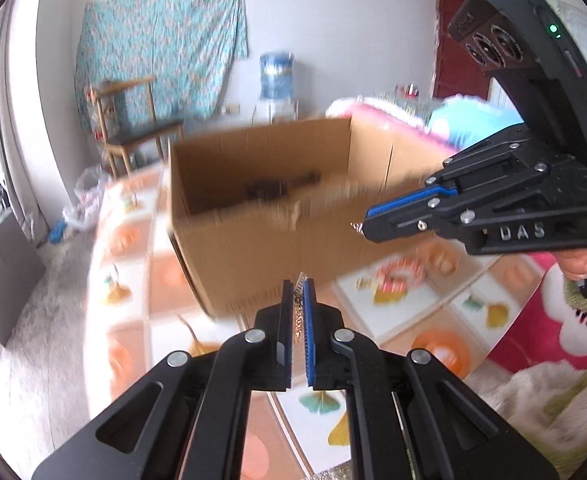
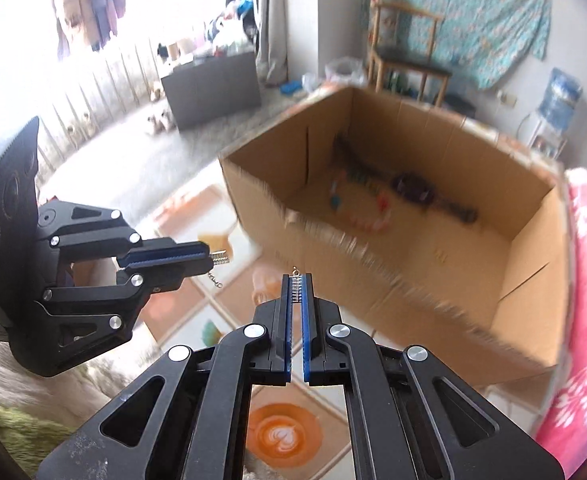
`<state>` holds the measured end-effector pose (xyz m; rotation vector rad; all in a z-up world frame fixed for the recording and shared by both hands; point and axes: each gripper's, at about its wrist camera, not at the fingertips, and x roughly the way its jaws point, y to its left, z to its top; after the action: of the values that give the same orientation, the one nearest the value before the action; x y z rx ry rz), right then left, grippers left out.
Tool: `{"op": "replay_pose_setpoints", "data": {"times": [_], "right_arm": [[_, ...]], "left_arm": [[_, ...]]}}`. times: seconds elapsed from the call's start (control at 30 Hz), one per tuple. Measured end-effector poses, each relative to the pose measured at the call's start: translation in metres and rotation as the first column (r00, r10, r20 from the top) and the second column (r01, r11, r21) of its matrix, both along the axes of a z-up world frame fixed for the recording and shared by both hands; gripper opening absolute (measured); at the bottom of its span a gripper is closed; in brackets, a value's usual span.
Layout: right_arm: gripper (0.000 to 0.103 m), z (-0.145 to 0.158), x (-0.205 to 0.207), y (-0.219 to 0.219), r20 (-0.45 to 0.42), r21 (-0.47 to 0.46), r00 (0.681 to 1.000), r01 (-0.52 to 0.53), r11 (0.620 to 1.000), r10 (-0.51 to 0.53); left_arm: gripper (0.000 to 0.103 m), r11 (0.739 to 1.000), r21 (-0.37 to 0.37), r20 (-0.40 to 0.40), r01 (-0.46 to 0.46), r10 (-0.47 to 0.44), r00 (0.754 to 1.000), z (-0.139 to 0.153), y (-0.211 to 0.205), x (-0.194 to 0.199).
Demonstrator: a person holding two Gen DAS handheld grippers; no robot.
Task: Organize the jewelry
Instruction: 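Carry the spring charm over the box with the right gripper while the left gripper carries its charm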
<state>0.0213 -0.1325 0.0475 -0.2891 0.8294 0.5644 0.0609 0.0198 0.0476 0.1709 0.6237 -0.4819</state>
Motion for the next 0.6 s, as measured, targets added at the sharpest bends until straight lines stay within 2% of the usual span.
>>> {"op": "replay_pose_setpoints", "data": {"times": [0.1, 0.17, 0.2, 0.27, 0.33, 0.4, 0.47, 0.53, 0.6], "right_arm": [[0.002, 0.036, 0.005, -0.011, 0.086, 0.025, 0.996, 0.013, 1.000, -0.015], [0.002, 0.048, 0.016, -0.020, 0.124, 0.019, 0.992, 0.021, 1.000, -0.024], [0.002, 0.052, 0.027, -0.025, 0.137, 0.003, 0.990, 0.032, 0.999, -0.032], [0.002, 0.050, 0.047, -0.030, 0.109, -0.009, 0.993, 0.036, 0.999, -0.035], [0.002, 0.040, 0.077, -0.037, 0.024, -0.006, 0.999, 0.039, 0.999, -0.039], [0.002, 0.026, 0.104, -0.039, -0.069, -0.016, 0.997, 0.039, 0.999, -0.040], [0.002, 0.012, 0.121, -0.036, -0.141, -0.038, 0.989, 0.029, 0.999, -0.034], [0.002, -0.005, 0.140, -0.037, -0.214, -0.060, 0.976, 0.027, 0.998, -0.039], [0.002, -0.017, 0.153, -0.034, -0.253, -0.094, 0.966, 0.029, 0.995, -0.052]], "left_arm": [[0.005, 0.999, -0.024, 0.069, 0.038, -0.037, 0.997, 0.033, 0.000, 0.004], [0.005, 0.997, -0.031, 0.097, 0.071, -0.067, 0.993, 0.050, -0.003, 0.015], [0.005, 0.995, -0.035, 0.095, 0.090, -0.086, 0.992, 0.057, -0.006, 0.026], [0.005, 0.991, -0.052, 0.063, 0.122, -0.119, 0.991, 0.062, -0.013, 0.052], [0.005, 0.989, -0.061, -0.025, 0.138, -0.140, 0.990, 0.060, -0.021, 0.084], [0.005, 0.984, -0.088, -0.152, 0.156, -0.168, 0.974, 0.050, -0.032, 0.121], [0.005, 0.981, -0.110, -0.265, 0.159, -0.183, 0.947, 0.038, -0.042, 0.151], [0.005, 0.981, -0.125, -0.379, 0.151, -0.188, 0.906, 0.021, -0.051, 0.178], [0.005, 0.982, -0.138, -0.458, 0.132, -0.181, 0.870, 0.006, -0.058, 0.194]]}}
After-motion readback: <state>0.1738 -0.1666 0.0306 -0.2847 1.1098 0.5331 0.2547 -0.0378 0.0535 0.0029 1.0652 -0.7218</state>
